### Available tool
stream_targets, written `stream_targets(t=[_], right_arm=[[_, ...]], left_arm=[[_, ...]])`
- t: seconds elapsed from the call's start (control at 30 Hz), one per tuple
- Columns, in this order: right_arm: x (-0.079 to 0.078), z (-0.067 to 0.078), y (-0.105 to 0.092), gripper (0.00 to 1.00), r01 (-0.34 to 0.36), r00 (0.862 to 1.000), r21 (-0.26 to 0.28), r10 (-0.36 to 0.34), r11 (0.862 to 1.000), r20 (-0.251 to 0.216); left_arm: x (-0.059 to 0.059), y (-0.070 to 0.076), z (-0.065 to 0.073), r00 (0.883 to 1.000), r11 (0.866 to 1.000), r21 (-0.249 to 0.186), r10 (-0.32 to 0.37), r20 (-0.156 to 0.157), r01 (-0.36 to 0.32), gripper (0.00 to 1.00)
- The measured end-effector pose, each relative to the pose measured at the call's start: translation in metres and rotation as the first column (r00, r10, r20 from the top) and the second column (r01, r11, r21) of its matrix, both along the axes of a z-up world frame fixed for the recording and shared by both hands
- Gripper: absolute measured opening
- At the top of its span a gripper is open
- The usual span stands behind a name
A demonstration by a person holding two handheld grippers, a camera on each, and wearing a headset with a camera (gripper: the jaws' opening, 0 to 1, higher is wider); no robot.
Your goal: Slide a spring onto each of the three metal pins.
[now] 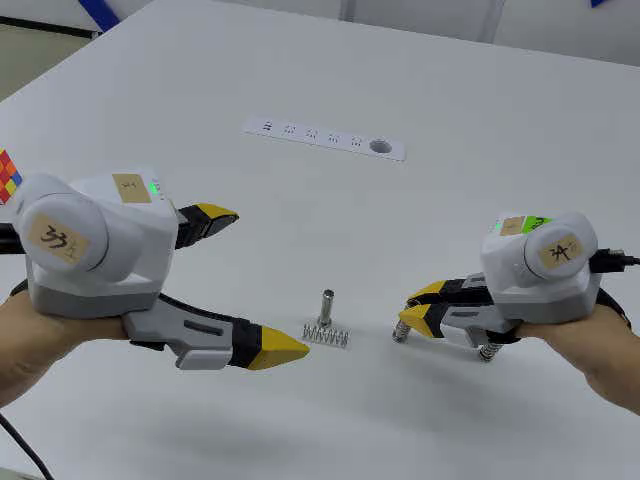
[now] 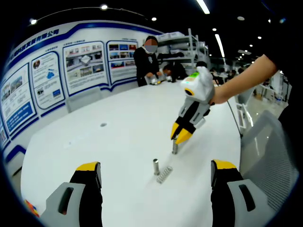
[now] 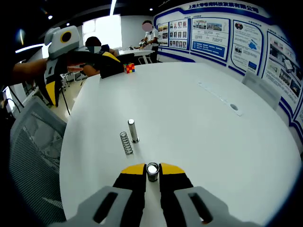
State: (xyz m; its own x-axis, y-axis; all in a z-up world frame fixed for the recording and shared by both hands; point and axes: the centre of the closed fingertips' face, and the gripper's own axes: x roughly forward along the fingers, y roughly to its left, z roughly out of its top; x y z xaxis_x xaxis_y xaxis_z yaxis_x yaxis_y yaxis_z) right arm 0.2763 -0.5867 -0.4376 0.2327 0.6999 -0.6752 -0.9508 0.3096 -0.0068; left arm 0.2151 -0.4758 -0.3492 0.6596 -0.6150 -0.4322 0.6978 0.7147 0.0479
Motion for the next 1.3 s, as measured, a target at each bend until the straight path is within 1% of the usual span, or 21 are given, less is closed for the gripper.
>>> stream_targets(t=[0.07,0.13,0.2,0.27,0.43,0.47,0.5,0.57,0.8,0.87,0.97,1.0,1.1,1.2,1.3], right_arm=[[0.0,-0.002,0.0,0.11,-0.001,1.0,-0.005,0.001,1.0,-0.002],[0.0,-0.003,0.0,0.11,-0.002,1.0,-0.009,0.002,1.0,-0.002],[0.0,-0.005,-0.001,0.11,-0.004,1.0,-0.013,0.004,1.0,-0.005],[-0.001,-0.005,-0.001,0.12,-0.005,1.0,-0.017,0.005,1.0,-0.008],[-0.003,-0.009,-0.001,0.12,-0.018,1.0,-0.032,0.017,0.999,-0.013],[-0.004,-0.01,-0.001,0.12,-0.019,1.0,-0.035,0.019,0.999,-0.011],[-0.004,-0.01,-0.001,0.12,-0.021,1.0,-0.036,0.021,0.999,-0.01],[-0.004,-0.01,-0.001,0.12,-0.022,1.0,-0.035,0.021,0.999,-0.012],[-0.005,-0.01,-0.001,0.12,-0.019,1.0,-0.038,0.018,0.999,-0.019],[-0.006,-0.01,-0.002,0.14,-0.019,1.0,-0.041,0.018,0.999,-0.022],[-0.005,-0.005,-0.003,0.16,-0.017,1.0,-0.037,0.017,0.999,-0.004],[-0.002,0.001,-0.003,0.16,-0.002,1.0,-0.02,0.002,1.0,0.001],[0.003,0.011,-0.005,0.17,0.019,1.0,-0.001,-0.019,1.0,0.01],[0.005,0.02,-0.005,0.17,0.01,0.999,0.001,-0.01,1.0,0.031],[0.005,0.028,-0.005,0.17,0.008,0.999,0.017,-0.009,1.0,0.035]], left_arm=[[0.0,0.001,0.0,1.0,1.0,-0.005,0.004,-0.003,-0.004,0.98],[0.0,0.001,0.002,1.0,1.0,-0.008,0.007,0.003,-0.007,0.97],[0.0,0.001,0.002,1.0,1.0,-0.015,0.009,-0.001,-0.009,0.97],[-0.001,0.002,0.001,1.0,1.0,-0.008,0.009,-0.001,-0.009,0.97],[-0.003,0.002,0.0,1.0,1.0,-0.004,0.006,-0.008,-0.006,0.97],[-0.003,0.002,0.002,1.0,1.0,-0.013,0.006,-0.007,-0.007,0.97],[-0.002,0.003,0.005,1.0,0.999,-0.031,0.009,-0.002,-0.009,0.97],[-0.001,0.005,0.009,1.0,0.999,-0.043,0.021,0.002,-0.021,0.97],[-0.001,0.008,0.012,1.0,0.999,-0.036,0.021,0.008,-0.02,0.96],[-0.001,0.008,0.013,1.0,0.999,-0.037,0.021,0.009,-0.02,0.96],[-0.003,0.007,0.015,1.0,0.999,-0.052,0.019,0.009,-0.018,0.96],[-0.003,0.007,0.017,1.0,0.998,-0.056,0.018,0.012,-0.017,0.96],[-0.001,0.009,0.021,1.0,0.998,-0.054,0.021,0.019,-0.019,0.96],[0.0,0.011,0.024,0.999,0.998,-0.058,0.024,0.024,-0.023,0.95],[0.001,0.012,0.027,0.999,0.998,-0.057,0.025,0.031,-0.023,0.95]])
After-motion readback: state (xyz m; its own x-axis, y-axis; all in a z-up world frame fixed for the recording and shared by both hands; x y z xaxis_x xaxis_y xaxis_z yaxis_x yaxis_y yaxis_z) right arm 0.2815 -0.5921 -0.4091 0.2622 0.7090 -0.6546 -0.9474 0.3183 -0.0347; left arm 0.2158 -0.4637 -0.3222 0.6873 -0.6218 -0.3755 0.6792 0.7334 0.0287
